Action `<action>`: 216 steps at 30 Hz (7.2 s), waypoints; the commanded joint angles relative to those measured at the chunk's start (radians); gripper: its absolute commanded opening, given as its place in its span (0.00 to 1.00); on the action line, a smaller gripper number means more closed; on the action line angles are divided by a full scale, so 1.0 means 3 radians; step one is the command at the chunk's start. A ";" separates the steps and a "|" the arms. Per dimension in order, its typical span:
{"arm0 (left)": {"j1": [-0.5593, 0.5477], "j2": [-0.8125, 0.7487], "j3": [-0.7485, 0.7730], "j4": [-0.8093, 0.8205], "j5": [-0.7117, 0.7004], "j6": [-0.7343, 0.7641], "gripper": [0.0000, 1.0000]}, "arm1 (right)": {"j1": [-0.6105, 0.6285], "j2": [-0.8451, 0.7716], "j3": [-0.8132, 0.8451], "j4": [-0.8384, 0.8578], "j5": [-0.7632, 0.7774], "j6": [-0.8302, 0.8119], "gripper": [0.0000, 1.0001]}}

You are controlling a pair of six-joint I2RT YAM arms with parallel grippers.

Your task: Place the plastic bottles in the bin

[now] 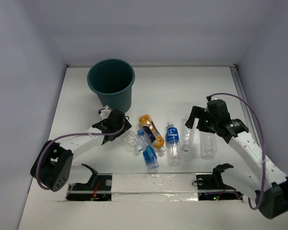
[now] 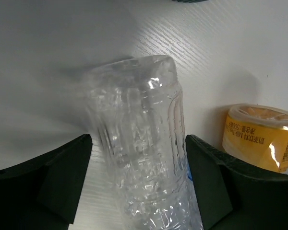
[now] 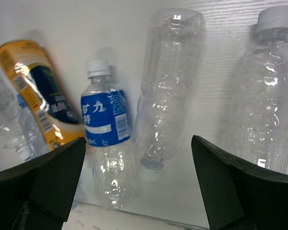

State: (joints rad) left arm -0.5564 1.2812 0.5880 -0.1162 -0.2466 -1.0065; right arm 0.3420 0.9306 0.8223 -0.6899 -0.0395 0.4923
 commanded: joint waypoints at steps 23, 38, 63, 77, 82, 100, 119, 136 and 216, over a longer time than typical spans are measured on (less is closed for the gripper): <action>-0.0140 -0.1288 0.0034 -0.0727 -0.0175 0.0348 0.32 | -0.0276 0.2135 0.0649 0.0796 0.0326 0.0072 0.65; -0.0130 -0.0720 0.3093 -0.1449 -0.0735 0.1246 0.31 | -0.0276 0.0581 0.1099 0.0331 0.0393 0.0000 0.57; 0.0663 0.0450 0.4274 -0.1075 -0.0718 0.2128 0.86 | 0.0578 0.1862 0.3644 0.0852 -0.0221 0.0660 0.61; -0.0118 -0.1794 0.0941 -0.1316 0.1062 0.0549 0.48 | 0.1038 0.3964 0.5736 0.1179 0.0366 0.1054 0.63; -0.0497 -0.1893 0.0362 -0.1127 0.1200 0.0170 0.59 | 0.1227 0.4367 0.5946 0.1435 0.0714 0.1120 0.67; -0.1295 -0.0596 0.0110 -0.0078 0.1354 -0.0071 0.88 | 0.1279 0.1954 0.3030 0.1420 0.0950 0.0149 0.44; -0.1362 -0.0266 0.0116 -0.0420 0.0572 0.0026 0.17 | 0.1023 0.0676 -0.0036 0.0679 0.0260 0.0399 1.00; -0.0770 -0.1009 0.2518 -0.1556 -0.0359 0.0904 0.10 | 0.0900 0.1679 -0.0128 0.1129 0.0285 0.0358 0.83; -0.0687 0.1220 0.1389 0.0131 0.0807 0.1110 0.97 | -0.0766 0.0465 0.0056 0.0362 0.0551 0.0246 1.00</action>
State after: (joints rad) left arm -0.7593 1.6028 0.9524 -0.0704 0.0624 -0.7296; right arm 0.1368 1.0157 0.8288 -0.5217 0.1822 0.6189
